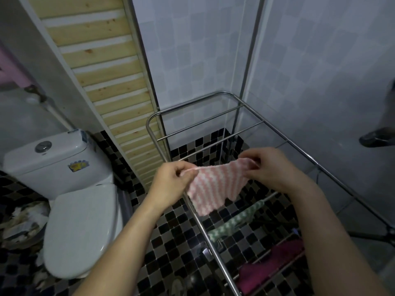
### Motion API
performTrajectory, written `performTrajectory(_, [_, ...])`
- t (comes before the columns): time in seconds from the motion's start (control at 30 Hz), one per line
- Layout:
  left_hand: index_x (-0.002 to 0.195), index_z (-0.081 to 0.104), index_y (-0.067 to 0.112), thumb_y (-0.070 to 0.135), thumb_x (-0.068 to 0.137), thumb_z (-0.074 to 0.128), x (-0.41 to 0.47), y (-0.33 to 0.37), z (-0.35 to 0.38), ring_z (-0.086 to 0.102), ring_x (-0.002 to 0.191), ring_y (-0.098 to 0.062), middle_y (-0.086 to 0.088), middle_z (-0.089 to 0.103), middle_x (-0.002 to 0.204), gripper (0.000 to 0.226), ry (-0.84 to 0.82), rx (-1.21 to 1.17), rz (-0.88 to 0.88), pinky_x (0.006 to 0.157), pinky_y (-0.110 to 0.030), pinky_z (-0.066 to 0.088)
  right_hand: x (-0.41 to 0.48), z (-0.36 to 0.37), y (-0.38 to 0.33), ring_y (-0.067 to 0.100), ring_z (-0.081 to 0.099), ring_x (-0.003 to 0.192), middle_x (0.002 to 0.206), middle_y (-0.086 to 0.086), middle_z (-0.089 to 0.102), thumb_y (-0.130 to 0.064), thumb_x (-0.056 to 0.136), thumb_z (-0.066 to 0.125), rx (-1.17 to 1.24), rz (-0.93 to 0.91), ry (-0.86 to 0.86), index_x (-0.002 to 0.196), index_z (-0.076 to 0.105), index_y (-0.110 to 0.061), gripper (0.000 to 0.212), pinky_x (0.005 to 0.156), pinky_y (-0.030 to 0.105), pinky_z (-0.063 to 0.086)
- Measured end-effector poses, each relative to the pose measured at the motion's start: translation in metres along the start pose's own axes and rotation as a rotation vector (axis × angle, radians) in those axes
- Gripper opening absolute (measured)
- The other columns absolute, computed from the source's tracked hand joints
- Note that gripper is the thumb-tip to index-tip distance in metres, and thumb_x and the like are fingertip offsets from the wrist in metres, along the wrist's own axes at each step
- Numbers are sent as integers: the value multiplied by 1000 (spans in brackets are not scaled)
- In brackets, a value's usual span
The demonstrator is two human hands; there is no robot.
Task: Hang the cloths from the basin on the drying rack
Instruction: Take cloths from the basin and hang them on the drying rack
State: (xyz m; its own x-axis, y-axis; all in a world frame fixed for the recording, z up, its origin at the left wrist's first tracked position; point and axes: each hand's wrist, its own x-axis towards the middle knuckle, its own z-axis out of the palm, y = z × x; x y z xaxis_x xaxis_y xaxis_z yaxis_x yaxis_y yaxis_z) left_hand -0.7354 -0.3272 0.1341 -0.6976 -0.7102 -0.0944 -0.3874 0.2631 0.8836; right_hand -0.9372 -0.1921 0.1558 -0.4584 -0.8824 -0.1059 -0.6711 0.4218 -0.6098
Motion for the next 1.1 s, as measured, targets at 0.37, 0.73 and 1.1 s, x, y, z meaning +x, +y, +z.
performTrajectory(0.37, [92,72,24,18,89,66,5,-39,2,70,89,-18,-5,73,91,9,-266,-86,-137,85,-33,53,12,32,58,11,65,70,79,2,66,-5,92,58,925,304,-46,79,73,-12,21,63,23,57])
performTrajectory(0.73, [113,64,19,19,87,69,57,-73,19,58,85,-8,4,64,101,27,257,329,-121,70,-15,42,84,95,43,23,55,120,134,6,54,-26,93,60,315,344,184,140,45,-22,50,95,39,50])
performTrajectory(1.1, [97,73,23,30,89,66,23,-89,43,58,94,-11,6,68,95,13,10,566,59,82,-21,43,53,118,71,18,64,90,97,3,66,-20,83,72,642,530,309,98,58,-18,21,78,35,54])
